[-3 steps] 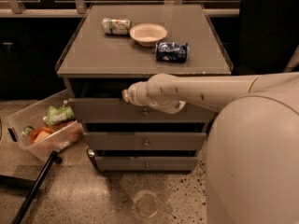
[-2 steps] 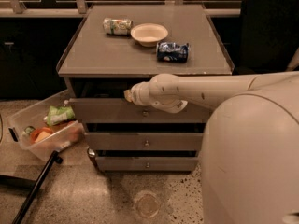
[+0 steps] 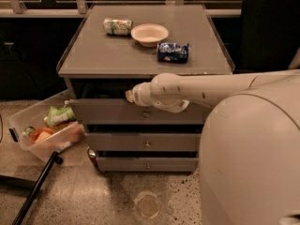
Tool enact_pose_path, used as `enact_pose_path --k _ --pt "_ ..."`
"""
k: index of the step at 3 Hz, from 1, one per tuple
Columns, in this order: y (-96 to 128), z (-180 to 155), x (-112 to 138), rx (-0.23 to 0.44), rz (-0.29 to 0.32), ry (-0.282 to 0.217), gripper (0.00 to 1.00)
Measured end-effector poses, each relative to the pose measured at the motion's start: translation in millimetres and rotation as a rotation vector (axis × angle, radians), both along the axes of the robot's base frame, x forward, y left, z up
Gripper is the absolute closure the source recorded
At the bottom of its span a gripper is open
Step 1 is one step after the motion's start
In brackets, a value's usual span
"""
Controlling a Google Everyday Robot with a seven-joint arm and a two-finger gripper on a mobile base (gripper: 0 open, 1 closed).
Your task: Open top drawer
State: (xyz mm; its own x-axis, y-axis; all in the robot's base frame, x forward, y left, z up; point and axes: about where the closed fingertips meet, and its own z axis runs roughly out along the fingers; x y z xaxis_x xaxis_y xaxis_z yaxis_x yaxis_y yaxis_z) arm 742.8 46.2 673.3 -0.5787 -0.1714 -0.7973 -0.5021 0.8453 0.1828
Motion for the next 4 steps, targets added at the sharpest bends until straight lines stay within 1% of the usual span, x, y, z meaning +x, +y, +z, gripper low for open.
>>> enact_pose_path --k 1,2,3,4 --pt "0 2 0 0.000 0.000 0.000 1.00" --pt "-3 0 -4 -0.003 -0.001 0.016 1.00" --pt "-4 5 -21 0.012 -0.003 0.073 1.00" --pt "-12 -2 -34 0.039 -0.011 0.122 1.00"
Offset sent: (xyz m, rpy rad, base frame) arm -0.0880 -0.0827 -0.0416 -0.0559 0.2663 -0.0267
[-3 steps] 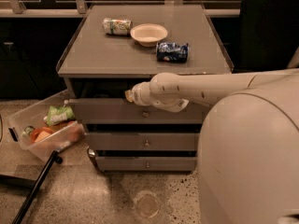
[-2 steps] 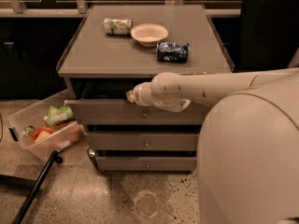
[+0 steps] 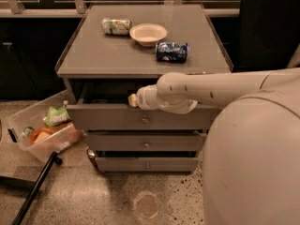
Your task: Open top drawer
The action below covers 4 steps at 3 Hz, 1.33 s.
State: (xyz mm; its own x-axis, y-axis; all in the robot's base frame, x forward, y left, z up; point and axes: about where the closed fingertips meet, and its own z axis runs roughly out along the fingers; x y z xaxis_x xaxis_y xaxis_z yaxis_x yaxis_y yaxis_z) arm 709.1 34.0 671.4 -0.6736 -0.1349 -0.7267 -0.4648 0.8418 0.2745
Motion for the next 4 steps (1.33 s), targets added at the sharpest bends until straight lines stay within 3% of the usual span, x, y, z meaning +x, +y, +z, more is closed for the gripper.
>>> enact_pose_path --k 4 --pt "-4.0 2.1 -6.4 0.036 -0.015 0.055 1.00"
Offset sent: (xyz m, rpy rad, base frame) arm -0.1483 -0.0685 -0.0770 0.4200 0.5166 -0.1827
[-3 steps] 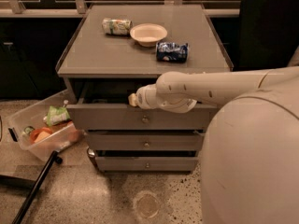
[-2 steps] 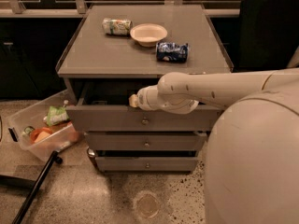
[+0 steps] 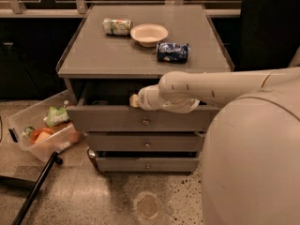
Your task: Open top drawer
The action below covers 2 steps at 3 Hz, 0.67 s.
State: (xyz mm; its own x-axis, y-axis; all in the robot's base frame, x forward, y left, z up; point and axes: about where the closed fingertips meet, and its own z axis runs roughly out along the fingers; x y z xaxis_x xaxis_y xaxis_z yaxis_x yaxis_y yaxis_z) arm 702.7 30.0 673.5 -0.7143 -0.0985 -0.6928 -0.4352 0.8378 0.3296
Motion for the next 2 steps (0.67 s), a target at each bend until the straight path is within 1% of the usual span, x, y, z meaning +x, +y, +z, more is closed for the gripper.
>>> enact_pose_path --k 1,2 --pt "-0.1 0.6 -11.8 0.055 -0.083 0.091 1.00" --pt "-1.5 1.6 -18.4 0.103 -0.149 0.145 1.00"
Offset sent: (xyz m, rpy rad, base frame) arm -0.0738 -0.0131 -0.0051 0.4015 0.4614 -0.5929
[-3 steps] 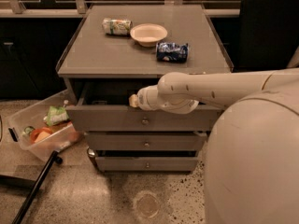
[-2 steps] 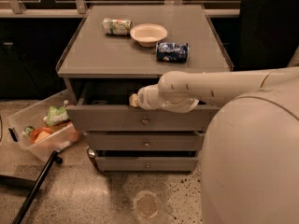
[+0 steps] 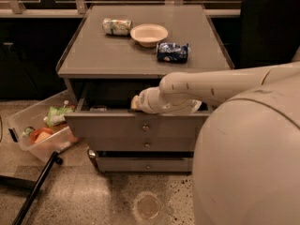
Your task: Open top drawer
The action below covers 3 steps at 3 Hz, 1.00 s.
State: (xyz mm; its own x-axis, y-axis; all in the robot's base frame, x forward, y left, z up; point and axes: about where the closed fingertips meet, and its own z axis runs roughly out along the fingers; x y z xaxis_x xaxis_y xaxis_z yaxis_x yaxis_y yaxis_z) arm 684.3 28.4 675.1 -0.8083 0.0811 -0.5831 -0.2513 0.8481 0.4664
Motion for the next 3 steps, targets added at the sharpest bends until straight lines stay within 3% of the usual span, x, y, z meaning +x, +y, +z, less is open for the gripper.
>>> enact_pose_path --k 1,2,3 --pt "-2.1 -7.4 -16.0 0.078 -0.109 0.090 1.00" --pt "-2.5 -5.9 -15.1 0.080 -0.112 0.093 1.00" --pt "-4.9 -10.9 -23.5 0.115 -0.174 0.138 0.81"
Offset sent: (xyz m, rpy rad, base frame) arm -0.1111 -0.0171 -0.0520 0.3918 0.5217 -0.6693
